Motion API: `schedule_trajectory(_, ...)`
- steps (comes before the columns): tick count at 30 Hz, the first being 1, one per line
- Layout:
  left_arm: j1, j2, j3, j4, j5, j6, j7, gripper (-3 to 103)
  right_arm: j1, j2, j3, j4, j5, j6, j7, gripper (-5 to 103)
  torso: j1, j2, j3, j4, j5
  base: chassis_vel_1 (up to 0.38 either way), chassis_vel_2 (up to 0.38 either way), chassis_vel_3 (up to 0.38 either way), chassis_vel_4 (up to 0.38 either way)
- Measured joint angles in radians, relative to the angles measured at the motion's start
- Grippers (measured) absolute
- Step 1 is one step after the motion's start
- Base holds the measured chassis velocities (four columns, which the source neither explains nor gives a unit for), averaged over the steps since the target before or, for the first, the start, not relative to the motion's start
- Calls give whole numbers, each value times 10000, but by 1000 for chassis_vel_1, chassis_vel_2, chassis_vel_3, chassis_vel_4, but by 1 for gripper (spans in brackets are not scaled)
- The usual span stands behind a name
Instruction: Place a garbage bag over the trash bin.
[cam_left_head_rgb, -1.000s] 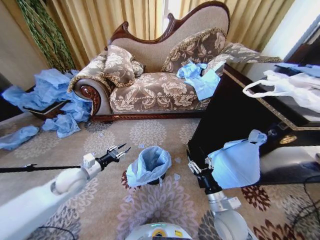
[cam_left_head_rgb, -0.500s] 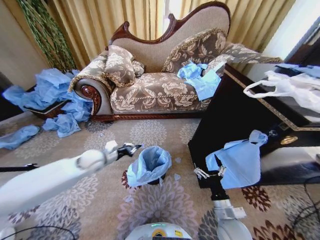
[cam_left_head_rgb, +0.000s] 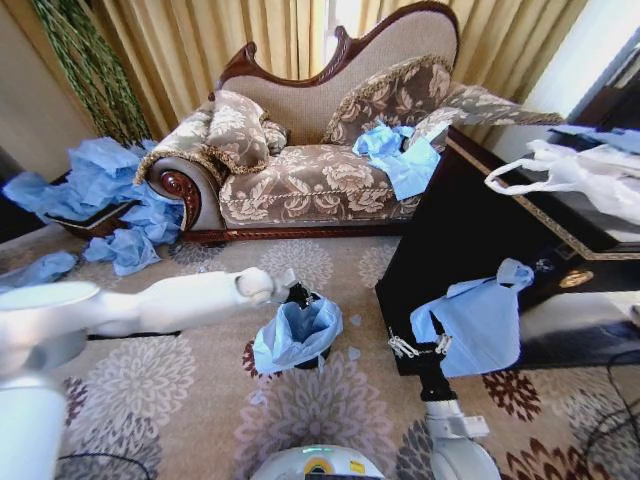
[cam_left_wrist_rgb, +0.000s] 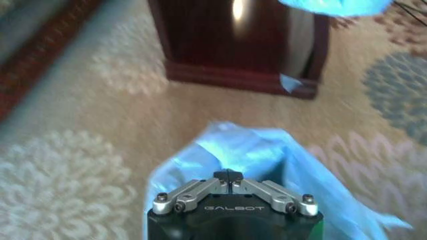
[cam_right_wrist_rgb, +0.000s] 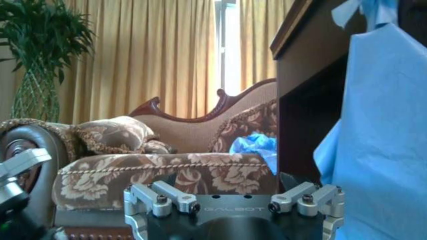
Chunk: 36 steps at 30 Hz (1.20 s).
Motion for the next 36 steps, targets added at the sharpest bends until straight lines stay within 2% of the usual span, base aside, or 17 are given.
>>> schedule_trajectory(3, -177, -57, 498, -255, -126, 514, 106, 0, 180, 8, 76, -145, 145, 91, -33, 100, -1, 0, -1, 4, 1, 0, 0, 0, 0)
schedule_trajectory(7, -111, -345, 639, -141, -169, 707, 17, 0, 320, 32, 100, -237, 166, 132, -36, 100, -1, 0, -1, 4, 0, 0, 0, 0, 0)
schedule_trajectory(9, 63, -1045, 865, 529, -12, 901, -151, 0, 401, 69, 103, -290, 199, 142, -39, 100, -1, 0, 0, -6, 2, 0, 0, 0, 0)
schedule_trajectory(10, 63, -1045, 865, 529, -12, 901, -151, 0, 401, 69, 103, -290, 199, 142, -39, 100, -1, 0, 0, -6, 2, 0, 0, 0, 0)
schedule_trajectory(12, 227, -1618, 1041, 1193, 124, 909, -166, 0, 446, 110, 101, -314, 223, 146, -44, 100, -1, 0, 0, -5, 1, 0, 0, 0, 0)
schedule_trajectory(13, 227, -1618, 1041, 1193, 124, 909, -166, 0, 446, 110, 101, -314, 223, 146, -44, 100, -1, 0, 0, -5, 1, 0, 0, 0, 0)
schedule_trajectory(14, 470, -2197, 1298, 1927, 344, 912, -58, 0, 476, 170, 160, -321, 272, 156, -45, 100, -1, 0, 0, -2, 2, 0, 0, 0, 0)
schedule_trajectory(20, 914, -2856, 1597, 3086, 607, 898, 2, 0, 425, 181, 378, -352, 443, 195, -80, 100, -1, 2, 0, -2, -2, 0, 0, 0, 0)
schedule_trajectory(25, 1164, -3153, 1627, 3725, 730, 851, -41, 0, 380, 159, 486, -404, 522, 254, -123, 100, -1, 2, 0, -2, 0, 0, 0, 0, 0)
schedule_trajectory(28, 1583, -3475, 1542, 4727, 817, 624, -279, 0, 313, 154, 546, -404, 575, 276, -130, 100, -1, 1, 0, 0, 1, 0, 0, 0, 0)
schedule_trajectory(31, 1818, -3591, 1415, 5138, 816, 482, -472, 0, 277, 153, 566, -400, 589, 285, -132, 100, -1, 2, 0, -3, -2, 0, 0, 0, 0)
schedule_trajectory(33, 2065, -3642, 1322, 5467, 742, 194, -563, 0, 253, 157, 591, -407, 611, 321, -134, 100, -1, 2, -1, -2, 1, 0, 0, 0, 0)
schedule_trajectory(36, 2176, -3571, 1283, 5351, 586, 73, -582, 0, 221, 162, 606, -441, 616, 355, -134, 100, 0, 2, 0, -2, -1, 0, 0, 0, 0)
